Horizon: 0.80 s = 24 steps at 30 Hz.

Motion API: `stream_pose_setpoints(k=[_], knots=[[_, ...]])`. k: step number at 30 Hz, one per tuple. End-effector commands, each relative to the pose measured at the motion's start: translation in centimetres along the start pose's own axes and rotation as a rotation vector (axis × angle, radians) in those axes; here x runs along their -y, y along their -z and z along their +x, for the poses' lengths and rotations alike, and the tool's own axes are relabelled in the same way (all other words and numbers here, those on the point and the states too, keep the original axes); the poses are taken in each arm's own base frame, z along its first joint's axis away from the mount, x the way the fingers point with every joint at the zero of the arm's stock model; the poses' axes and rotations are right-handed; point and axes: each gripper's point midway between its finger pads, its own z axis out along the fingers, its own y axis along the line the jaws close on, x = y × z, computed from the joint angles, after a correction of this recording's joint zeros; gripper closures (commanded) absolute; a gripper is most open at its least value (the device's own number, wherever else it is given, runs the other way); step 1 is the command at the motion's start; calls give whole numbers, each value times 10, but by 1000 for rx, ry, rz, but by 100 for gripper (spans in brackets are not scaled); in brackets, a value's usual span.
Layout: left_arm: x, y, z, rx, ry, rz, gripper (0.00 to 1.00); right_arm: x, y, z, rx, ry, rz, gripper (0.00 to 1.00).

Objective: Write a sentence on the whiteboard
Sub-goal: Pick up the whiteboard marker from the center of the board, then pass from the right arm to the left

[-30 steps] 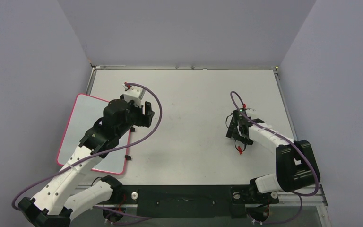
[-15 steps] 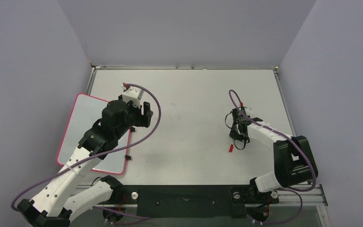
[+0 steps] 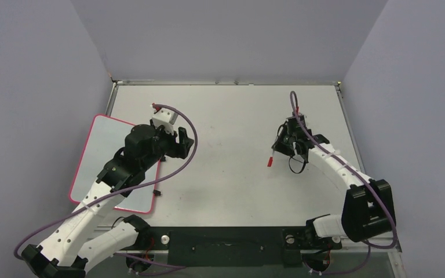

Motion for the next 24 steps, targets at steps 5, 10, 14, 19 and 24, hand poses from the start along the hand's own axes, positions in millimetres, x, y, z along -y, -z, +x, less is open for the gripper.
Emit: stream_pose_setpoints(k=[5,10,14,19,24], knots=[[71,2,-49,204,197,349,46,-100,92,-65,218,-225,-360,100],[107,-12,-50,209,183,406,48,-124,124,-69,260,-285,-415,100],[137,-26,-53,237,157,444,49,-130,141,-73,301,-355,-431,100],[162,-41,-58,288,170,488,50,-141,162,-71,330,-372,-475,100],[183,-54,-57,292,187,548,55,-145,173,-72,346,-388,-499,100]])
